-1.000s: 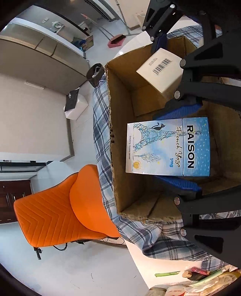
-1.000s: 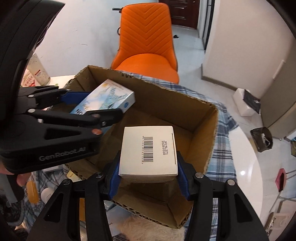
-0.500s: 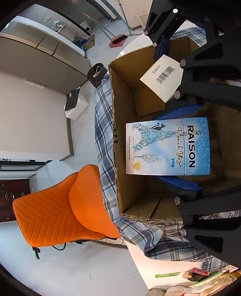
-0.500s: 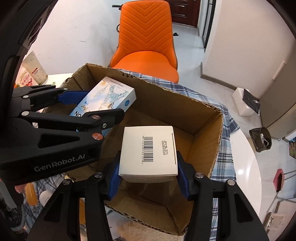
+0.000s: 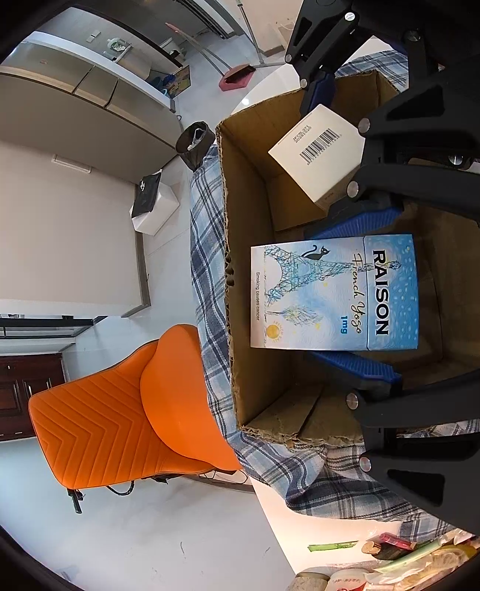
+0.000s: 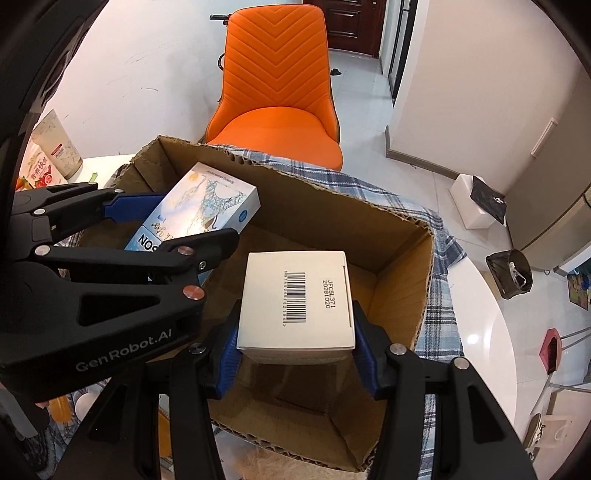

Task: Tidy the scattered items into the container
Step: 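Release the RAISON box into the cardboard box while the right gripper releases the barcode box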

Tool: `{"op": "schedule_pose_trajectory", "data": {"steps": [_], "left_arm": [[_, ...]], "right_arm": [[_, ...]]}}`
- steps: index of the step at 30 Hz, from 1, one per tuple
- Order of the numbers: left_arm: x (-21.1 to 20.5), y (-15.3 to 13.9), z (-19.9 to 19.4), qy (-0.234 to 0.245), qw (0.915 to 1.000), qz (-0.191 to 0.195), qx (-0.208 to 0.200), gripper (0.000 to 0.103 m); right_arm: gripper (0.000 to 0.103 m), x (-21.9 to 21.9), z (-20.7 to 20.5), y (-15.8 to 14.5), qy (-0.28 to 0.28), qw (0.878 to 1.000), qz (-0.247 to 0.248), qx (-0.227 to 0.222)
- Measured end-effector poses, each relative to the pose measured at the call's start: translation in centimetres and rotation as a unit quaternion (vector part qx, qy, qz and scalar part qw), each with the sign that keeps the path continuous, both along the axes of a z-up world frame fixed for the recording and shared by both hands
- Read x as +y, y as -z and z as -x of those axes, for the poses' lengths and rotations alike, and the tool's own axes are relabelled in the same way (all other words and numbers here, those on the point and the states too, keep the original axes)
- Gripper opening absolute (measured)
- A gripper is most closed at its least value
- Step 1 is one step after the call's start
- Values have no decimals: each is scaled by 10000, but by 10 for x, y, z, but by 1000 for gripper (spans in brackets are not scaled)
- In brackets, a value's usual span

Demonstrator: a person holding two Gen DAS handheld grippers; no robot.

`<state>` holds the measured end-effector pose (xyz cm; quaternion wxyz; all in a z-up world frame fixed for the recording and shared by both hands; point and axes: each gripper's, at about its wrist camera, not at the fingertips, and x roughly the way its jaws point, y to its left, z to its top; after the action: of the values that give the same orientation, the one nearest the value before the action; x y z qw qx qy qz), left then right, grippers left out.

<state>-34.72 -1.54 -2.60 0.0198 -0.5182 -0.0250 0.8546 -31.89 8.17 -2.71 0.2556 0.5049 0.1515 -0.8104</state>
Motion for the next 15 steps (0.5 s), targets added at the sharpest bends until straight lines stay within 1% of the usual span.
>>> {"op": "schedule_pose_trajectory", "data": {"steps": [12,15], "left_arm": [[-1,-2,1,-18,10000,-48,22,59],[1,-3,2,4,10000,16,24,59]], "right_arm": [[51,2,0,1,86,9999,-36,47],[51,2,0,1,73,10000,-21,50]]}}
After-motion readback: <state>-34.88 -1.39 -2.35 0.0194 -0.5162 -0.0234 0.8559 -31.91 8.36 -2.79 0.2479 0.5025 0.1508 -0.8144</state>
